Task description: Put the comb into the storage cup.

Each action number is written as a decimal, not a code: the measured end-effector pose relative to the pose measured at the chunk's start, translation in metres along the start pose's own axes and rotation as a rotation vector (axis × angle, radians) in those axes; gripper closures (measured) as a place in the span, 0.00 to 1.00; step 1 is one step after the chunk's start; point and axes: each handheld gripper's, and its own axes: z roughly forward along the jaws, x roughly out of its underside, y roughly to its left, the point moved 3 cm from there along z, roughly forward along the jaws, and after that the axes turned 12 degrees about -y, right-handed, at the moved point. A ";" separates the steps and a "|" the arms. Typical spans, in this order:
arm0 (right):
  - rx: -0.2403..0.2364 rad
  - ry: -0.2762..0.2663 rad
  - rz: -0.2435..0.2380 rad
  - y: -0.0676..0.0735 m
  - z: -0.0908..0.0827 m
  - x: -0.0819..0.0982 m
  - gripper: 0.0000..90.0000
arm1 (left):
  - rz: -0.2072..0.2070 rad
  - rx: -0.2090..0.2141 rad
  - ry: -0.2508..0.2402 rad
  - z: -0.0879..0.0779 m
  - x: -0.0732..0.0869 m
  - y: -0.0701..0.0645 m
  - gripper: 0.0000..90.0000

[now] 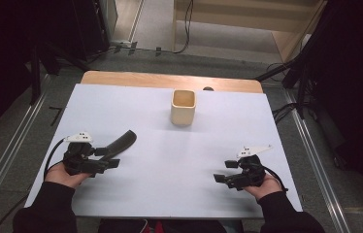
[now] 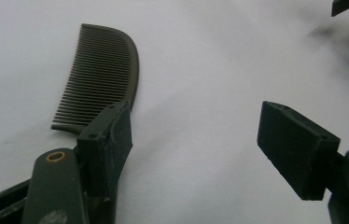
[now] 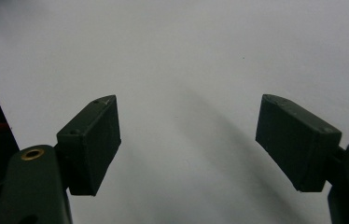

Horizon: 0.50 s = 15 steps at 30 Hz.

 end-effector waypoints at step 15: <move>-0.001 0.007 -0.001 0.001 0.001 0.000 0.23 | 0.009 -0.078 -0.014 -0.011 0.000 0.023 0.30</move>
